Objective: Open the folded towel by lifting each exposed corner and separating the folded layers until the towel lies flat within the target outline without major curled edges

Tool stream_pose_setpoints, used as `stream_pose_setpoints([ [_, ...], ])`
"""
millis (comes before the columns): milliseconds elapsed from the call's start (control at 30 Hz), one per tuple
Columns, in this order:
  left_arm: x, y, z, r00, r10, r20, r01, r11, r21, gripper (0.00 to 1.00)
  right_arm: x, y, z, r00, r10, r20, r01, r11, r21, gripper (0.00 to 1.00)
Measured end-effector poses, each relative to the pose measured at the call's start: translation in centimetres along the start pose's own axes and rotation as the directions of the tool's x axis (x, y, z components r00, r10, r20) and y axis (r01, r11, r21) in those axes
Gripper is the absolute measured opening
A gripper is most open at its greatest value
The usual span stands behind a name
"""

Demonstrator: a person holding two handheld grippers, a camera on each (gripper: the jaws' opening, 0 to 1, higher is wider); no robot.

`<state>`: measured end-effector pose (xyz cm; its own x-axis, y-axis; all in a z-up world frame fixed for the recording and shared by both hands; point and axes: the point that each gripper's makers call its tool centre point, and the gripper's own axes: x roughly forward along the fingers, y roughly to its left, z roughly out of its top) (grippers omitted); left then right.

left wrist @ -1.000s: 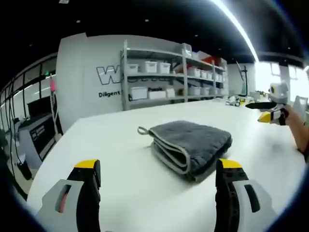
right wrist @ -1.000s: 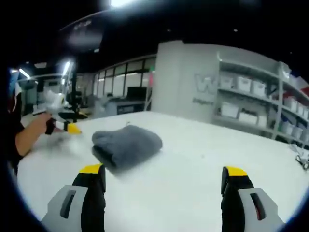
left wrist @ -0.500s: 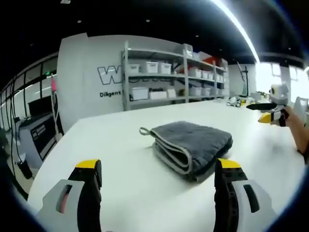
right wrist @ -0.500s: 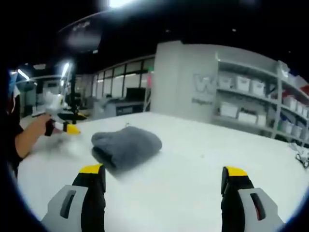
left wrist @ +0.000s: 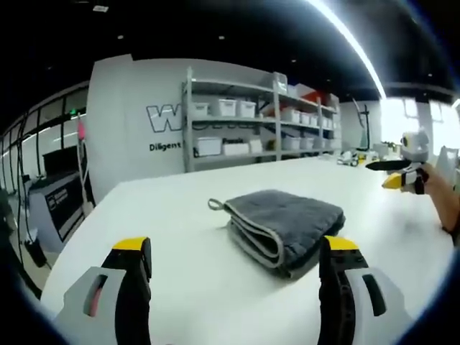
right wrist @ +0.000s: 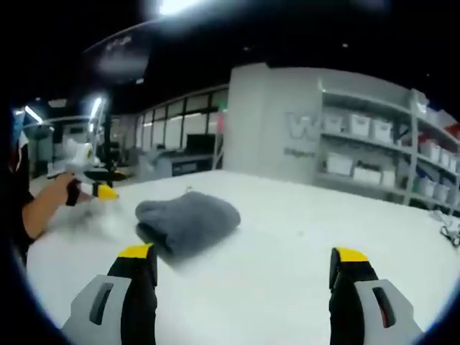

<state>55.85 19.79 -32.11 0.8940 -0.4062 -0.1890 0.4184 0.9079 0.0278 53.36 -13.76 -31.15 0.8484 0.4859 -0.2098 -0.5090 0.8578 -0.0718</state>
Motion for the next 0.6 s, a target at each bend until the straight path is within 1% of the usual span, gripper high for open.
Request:
stream_pose_setpoints([
  [167,0.1,0.3,0.0,1.000,0.007,0.002,-0.007,1.000,0.003,0.96,0.2,-0.4,-0.1,1.000,-0.010,-0.006,0.010,1.000,-0.010,1.00],
  [367,0.4,-0.1,0.1,1.000,0.002,0.009,-0.002,1.000,0.014,0.96,0.3,-0.7,0.0,1.000,-0.011,0.002,0.011,1.000,-0.004,1.00],
  [467,0.9,-0.6,-0.3,1.000,0.004,0.005,-0.004,0.999,0.041,0.96,1.0,-0.4,0.1,0.999,-0.027,0.031,0.028,0.999,-0.016,1.00],
  [533,1.3,-1.4,-0.8,1.000,0.005,-0.014,-0.004,0.997,0.078,0.96,1.7,0.4,-0.6,1.000,-0.021,0.009,0.022,0.997,-0.070,1.00],
  [600,1.7,-2.2,-1.4,0.999,-0.011,-0.032,0.014,0.995,0.094,0.94,2.4,1.6,-1.0,1.000,-0.007,0.003,0.007,0.996,-0.089,1.00],
])
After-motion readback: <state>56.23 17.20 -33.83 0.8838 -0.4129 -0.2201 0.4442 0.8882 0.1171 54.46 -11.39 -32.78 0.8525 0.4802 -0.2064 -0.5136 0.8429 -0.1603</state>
